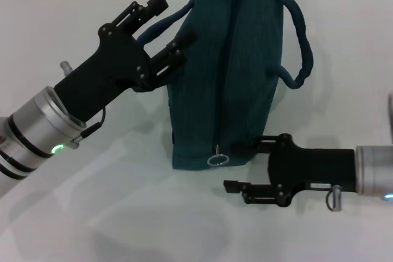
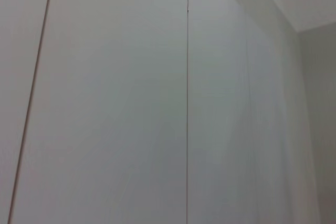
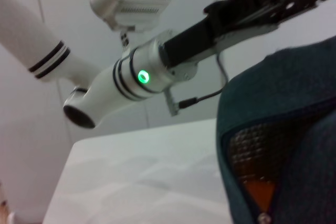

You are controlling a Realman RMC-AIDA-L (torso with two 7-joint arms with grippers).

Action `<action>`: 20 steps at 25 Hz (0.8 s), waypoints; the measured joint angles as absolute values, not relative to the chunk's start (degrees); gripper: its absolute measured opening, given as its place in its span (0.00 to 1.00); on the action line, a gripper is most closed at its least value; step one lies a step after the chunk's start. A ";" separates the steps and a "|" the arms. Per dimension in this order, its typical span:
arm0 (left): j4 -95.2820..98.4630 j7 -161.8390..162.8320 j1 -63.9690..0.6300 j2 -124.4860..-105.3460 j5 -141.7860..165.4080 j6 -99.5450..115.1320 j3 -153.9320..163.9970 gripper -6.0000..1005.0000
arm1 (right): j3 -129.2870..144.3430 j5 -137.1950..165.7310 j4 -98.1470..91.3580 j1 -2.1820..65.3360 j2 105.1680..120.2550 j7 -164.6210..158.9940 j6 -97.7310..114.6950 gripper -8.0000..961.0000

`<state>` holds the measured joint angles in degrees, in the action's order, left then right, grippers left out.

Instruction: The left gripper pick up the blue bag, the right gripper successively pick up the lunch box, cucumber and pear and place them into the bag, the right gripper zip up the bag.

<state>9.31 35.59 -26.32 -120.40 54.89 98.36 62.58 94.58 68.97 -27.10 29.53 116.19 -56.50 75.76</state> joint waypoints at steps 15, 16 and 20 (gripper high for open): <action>9.32 34.25 -25.92 -120.41 54.74 98.34 62.39 0.70 | 100.59 69.04 -28.27 33.16 116.19 -60.73 71.11 0.62; 9.31 34.19 -25.90 -120.41 54.74 98.34 62.42 0.70 | 100.73 69.04 -28.27 33.36 116.19 -60.73 71.10 0.62; 9.32 33.57 -26.15 -120.41 54.74 98.34 62.71 0.70 | 100.99 69.00 -28.27 33.83 116.19 -60.57 70.82 0.62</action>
<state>9.32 33.57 -26.15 -120.41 54.74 98.34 62.71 100.99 69.00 -28.27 33.83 116.19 -60.57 70.82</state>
